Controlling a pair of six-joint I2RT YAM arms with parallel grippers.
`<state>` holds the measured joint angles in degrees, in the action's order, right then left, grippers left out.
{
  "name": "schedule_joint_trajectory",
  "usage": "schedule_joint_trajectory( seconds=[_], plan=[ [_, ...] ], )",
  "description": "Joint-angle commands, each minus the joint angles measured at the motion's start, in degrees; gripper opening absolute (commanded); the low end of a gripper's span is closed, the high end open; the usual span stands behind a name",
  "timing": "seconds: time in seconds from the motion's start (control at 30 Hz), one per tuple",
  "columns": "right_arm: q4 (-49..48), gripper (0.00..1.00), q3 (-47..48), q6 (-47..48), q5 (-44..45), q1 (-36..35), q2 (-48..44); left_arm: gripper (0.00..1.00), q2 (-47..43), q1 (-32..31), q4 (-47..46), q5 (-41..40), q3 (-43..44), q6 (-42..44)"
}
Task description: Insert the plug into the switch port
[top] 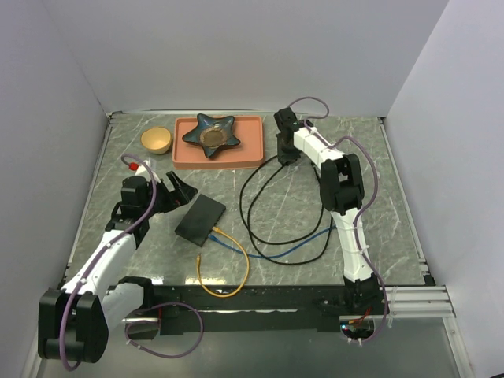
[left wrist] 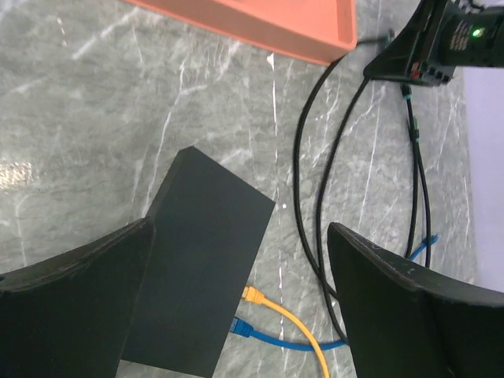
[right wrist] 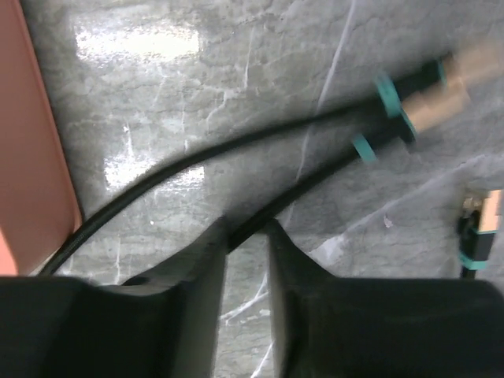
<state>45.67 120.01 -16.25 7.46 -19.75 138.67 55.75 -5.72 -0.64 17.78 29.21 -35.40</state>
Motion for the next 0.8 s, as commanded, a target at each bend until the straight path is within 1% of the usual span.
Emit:
schedule_joint_trajectory(
  seconds=[0.0,0.03,0.1,0.13,0.23,0.4,0.5,0.53,0.63,0.73,0.77],
  plan=[
    [1.5,0.23,0.3,1.8,-3.8,-0.4,-0.3,0.97,1.6,-0.3,-2.1,2.6,1.3,0.3],
    [0.0,0.19,-2.6,2.3,-4.4,-0.4,-2.0,0.98,1.7,-0.2,-2.1,2.3,1.2,0.4],
    [-1.5,0.17,-5.6,3.4,-6.5,-0.5,-3.7,0.98,1.4,-0.3,-2.6,2.2,0.7,0.2],
    [-2.0,0.09,-7.8,3.7,-6.9,-0.6,-4.6,0.98,1.3,-0.2,-2.7,2.3,0.7,0.2],
    [-3.2,0.0,-12.2,4.8,-7.2,-1.0,-6.6,0.98,1.4,-0.3,-2.4,2.5,0.8,0.2],
    [-7.6,0.0,-18.6,7.2,-5.6,-2.3,-11.5,0.98,1.4,-0.3,-2.6,2.3,0.5,0.2],
    [-11.3,0.0,-22.3,7.8,-5.3,-2.7,-17.5,0.98,1.3,-0.3,-2.0,1.9,0.7,0.7],
    [-12.6,0.0,-23.3,8.1,-5.7,-3.1,-21.0,0.98,0.9,-0.3,-2.1,1.7,0.4,0.6],
    [-16.9,0.0,-26.7,9.8,-8.5,-4.2,-27.8,0.98,0.7,-0.3,-2.7,2.2,0.1,0.5],
    [-17.5,0.0,-27.4,12.6,-13.4,-5.6,-31.9,0.99,0.2,-0.3,-3.1,3.1,0.1,0.0],
    [-17.5,0.0,-27.4,14.6,-14.7,-7.3,-32.6,0.99,0.1,-0.3,-3.6,3.3,0.1,-0.3]
  ],
)
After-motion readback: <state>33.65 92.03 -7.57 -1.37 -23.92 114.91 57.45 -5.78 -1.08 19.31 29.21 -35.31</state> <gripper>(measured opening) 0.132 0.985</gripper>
